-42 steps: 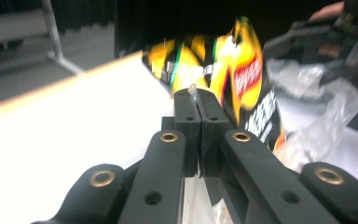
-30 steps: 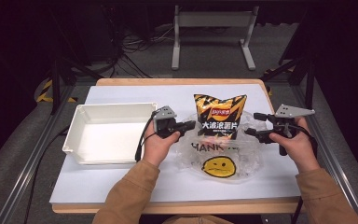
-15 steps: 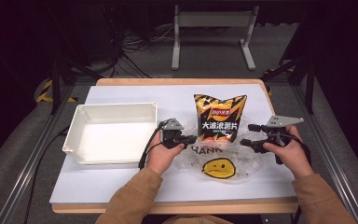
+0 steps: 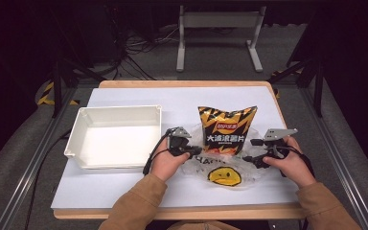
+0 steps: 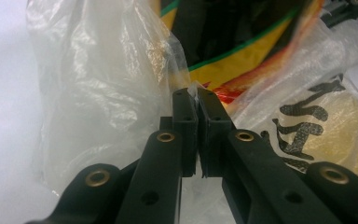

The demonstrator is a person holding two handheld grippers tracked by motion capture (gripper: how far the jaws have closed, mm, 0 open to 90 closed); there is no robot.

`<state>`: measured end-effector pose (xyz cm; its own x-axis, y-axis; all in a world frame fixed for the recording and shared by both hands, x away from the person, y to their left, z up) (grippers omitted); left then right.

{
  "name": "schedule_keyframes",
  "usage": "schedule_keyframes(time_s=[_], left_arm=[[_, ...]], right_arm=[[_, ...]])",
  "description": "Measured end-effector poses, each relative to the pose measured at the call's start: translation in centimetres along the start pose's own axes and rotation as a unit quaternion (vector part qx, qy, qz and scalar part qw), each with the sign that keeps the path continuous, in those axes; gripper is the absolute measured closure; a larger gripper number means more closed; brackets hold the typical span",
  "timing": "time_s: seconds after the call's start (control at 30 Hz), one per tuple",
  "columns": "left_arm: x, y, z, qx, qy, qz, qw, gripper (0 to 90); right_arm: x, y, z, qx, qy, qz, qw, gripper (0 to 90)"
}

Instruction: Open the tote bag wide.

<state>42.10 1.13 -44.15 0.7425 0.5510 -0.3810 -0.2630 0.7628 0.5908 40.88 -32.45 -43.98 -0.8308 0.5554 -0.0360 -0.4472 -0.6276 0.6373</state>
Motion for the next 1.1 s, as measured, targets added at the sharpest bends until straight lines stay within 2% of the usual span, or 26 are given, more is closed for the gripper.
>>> schedule_keyframes(time_s=[0.03, 0.1, 0.13, 0.2, 0.37, 0.4, 0.47, 0.57, 0.63, 0.73, 0.97, 1.1], left_arm=[[0.0, 0.0, 0.0, 0.0, 0.0, 0.0, 1.0, 85.9], [0.1, 0.2, 0.0, -0.003, 0.003, 0.003, 1.0, 84.4], [0.1, 0.2, 0.0, -0.004, 0.003, 0.004, 1.0, 83.1], [0.1, 0.3, 0.0, -0.005, 0.002, 0.005, 1.0, 78.9], [0.0, 0.9, 0.2, -0.03, 0.001, 0.002, 0.9996, 70.1], [0.0, 1.1, 0.3, -0.037, -0.001, 0.002, 0.9993, 63.3], [-0.1, 1.5, 0.4, -0.05, -0.002, -0.001, 0.9988, 60.5], [-0.3, 2.1, 0.6, -0.064, -0.001, -0.003, 0.998, 49.5], [-0.5, 2.7, 0.8, -0.075, -0.007, -0.003, 0.9972, 40.2], [-0.8, 3.6, 1.1, -0.087, -0.013, -0.006, 0.9961, 30.8], [-0.9, 5.3, 1.6, -0.116, -0.019, -0.016, 0.993, 25.9], [-0.7, 6.4, 2.4, -0.14, -0.028, -0.014, 0.9897, 24.5]], right_arm=[[0.0, 0.0, 0.0, 0.0, 0.0, 0.0, 1.0, 16.1], [0.2, -0.5, -0.7, 0.027, 0.009, 0.007, 0.9996, 14.1], [0.2, -0.6, -0.9, 0.03, 0.011, 0.009, 0.9995, 13.8], [0.3, -0.7, -1.0, 0.03, 0.01, 0.01, 0.9994, 13.4], [0.4, -0.5, -1.2, 0.026, 0.012, 0.01, 0.9995, 13.4], [0.4, -0.4, -1.2, 0.025, 0.013, 0.01, 0.9995, 13.5], [0.4, -0.3, -1.2, 0.023, 0.014, 0.009, 0.9996, 13.6], [0.4, -0.2, -1.3, 0.021, 0.012, 0.008, 0.9997, 13.8], [0.5, -0.1, -1.4, 0.019, 0.013, 0.007, 0.9997, 13.8], [0.5, 0.0, -1.4, 0.018, 0.013, 0.006, 0.9997, 13.9], [0.5, 0.0, -1.4, 0.018, 0.014, 0.004, 0.9997, 13.9], [0.5, 0.0, -1.4, 0.017, 0.014, 0.003, 0.9998, 13.9]])
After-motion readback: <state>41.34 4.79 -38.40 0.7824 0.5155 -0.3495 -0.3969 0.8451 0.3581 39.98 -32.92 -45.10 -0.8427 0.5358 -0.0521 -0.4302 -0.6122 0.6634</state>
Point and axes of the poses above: each handheld gripper's, and its own axes: y roughly backward along the jaws, z roughly out of its top, x roughly to its left, the point moved 1 cm from there along -y, roughly forward along the jaws, and after that the axes turned 7 degrees about y, right-handed, at the moved point
